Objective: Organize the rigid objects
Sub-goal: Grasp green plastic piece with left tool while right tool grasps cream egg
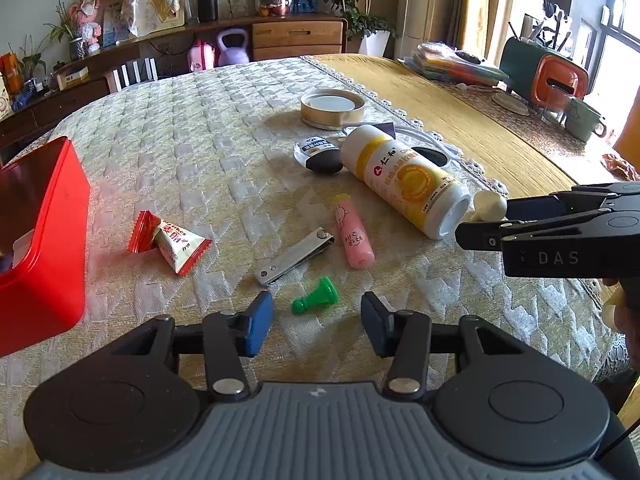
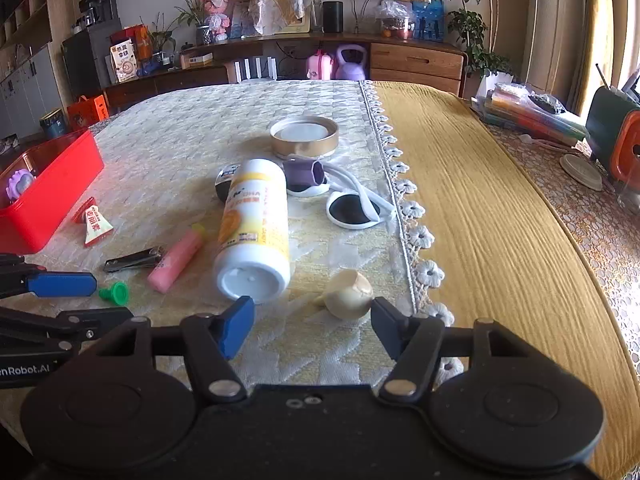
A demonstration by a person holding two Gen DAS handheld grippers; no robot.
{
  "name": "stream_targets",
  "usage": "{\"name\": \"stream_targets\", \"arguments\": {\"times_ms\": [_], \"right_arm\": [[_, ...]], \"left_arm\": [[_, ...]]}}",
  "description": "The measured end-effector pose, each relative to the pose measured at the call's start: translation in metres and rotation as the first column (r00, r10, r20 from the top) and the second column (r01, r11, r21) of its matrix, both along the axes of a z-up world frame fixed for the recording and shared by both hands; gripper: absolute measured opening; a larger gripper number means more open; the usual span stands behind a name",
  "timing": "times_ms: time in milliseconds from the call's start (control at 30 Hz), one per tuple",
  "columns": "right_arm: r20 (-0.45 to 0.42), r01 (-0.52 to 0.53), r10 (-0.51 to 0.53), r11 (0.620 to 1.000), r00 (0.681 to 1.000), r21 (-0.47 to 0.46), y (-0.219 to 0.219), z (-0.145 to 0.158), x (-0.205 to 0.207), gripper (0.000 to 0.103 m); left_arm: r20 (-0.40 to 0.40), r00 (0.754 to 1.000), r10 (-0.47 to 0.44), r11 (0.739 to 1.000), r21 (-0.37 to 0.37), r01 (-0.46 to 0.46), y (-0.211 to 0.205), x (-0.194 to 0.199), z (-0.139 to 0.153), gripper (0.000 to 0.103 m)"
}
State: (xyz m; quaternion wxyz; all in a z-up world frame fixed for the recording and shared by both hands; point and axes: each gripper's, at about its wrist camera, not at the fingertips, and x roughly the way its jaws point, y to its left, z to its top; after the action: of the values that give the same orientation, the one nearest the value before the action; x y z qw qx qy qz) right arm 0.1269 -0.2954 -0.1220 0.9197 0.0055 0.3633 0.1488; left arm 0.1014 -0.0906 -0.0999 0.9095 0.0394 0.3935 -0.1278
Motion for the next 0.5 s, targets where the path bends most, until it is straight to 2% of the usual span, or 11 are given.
{"name": "stream_targets", "arguments": {"times_ms": [200,233,433,500], "right_arm": [[-0.004,0.011,-0.011,1.0,1.0,-0.009,-0.002,-0.0021,0.0056,0.055],[-0.004,0.011,-0.011,1.0,1.0,-0.009,-0.0023,-0.0025,0.0062,0.055],[-0.002,0.019,-0.019,1.0,1.0,-0.014,-0.0033,-0.0044,0.0081,0.054],[0.001,0.024,-0.024,1.0,1.0,-0.019,-0.0036,-0.0046,0.0078,0.043]], "left_arm": [[0.003,1.0,0.003,1.0,-0.014,-0.003,0.0002,0.0034,0.0012,0.029],[0.0,1.0,-0.004,1.0,-0.023,0.004,0.0002,0.0033,0.0013,0.024],[0.002,1.0,-0.019,1.0,-0.023,0.019,-0.0027,0.0021,-0.0002,0.024],[0.001,1.0,-0.019,0.999,-0.028,0.019,-0.0022,0.0023,-0.0005,0.024]]}}
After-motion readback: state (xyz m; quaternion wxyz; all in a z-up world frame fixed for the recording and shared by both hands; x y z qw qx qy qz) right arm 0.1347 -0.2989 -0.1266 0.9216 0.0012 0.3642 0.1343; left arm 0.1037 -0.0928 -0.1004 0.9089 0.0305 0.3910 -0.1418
